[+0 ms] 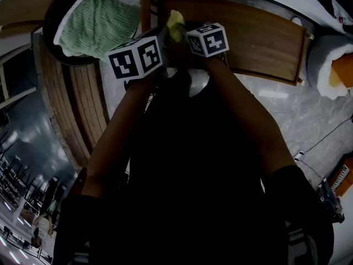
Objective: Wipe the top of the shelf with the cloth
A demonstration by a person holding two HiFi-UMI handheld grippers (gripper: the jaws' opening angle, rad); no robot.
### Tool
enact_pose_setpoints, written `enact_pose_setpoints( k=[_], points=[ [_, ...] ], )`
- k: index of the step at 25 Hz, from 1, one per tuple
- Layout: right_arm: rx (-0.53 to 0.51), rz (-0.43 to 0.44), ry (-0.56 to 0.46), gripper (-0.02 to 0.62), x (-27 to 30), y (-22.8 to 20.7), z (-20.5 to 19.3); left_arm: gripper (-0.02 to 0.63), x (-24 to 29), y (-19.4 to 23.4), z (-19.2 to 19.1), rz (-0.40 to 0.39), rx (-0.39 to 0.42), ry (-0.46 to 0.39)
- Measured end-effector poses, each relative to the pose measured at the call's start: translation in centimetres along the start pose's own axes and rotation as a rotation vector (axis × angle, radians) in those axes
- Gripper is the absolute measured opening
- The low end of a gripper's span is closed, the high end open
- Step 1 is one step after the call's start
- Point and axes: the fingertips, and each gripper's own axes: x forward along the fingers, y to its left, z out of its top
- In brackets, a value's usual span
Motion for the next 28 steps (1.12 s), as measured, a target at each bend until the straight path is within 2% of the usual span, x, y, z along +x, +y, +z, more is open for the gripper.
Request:
enact_pose_setpoints(
  k=[3,5,9,15,21,25,28],
  points=[
    [-0.019,0.027,0.040,0.046,3.5,2.9,-0.7,0.011,-1.3,2.6,0.0,0.015,-0.014,-0.010],
    [-0.035,0.010,0.079,0.046,5.0,3.7,-1.4,0.011,-1.7,3.5,-0.3,0.017,-0.021,-0.010],
    [-0.108,-0.086,0.137,0.046,6.1,2.9,-2.4,0.011,-2.0,4.2,-1.5,0.011,-0.033,0.004],
    [-0.142,-0.097,0.173,0.046,6.0,2.3,-3.2,0.011,-1.7,3.3,-2.8,-0.001,-0.022,0.029],
    [-0.134,-0.140,0.190,0.046,2.5,-1.3,-4.6,0.011,0.8,-0.1,-4.2,-0.018,0.010,0.063],
    [-0.107,-0.169,0.199,0.046,-0.8,-4.5,-6.0,0.011,3.3,-1.8,-5.9,0.017,0.081,0.089],
    [-0.102,-0.197,0.201,0.046,-3.2,-7.1,-6.8,0.011,5.5,-3.2,-7.5,0.019,0.070,0.125]
  ],
)
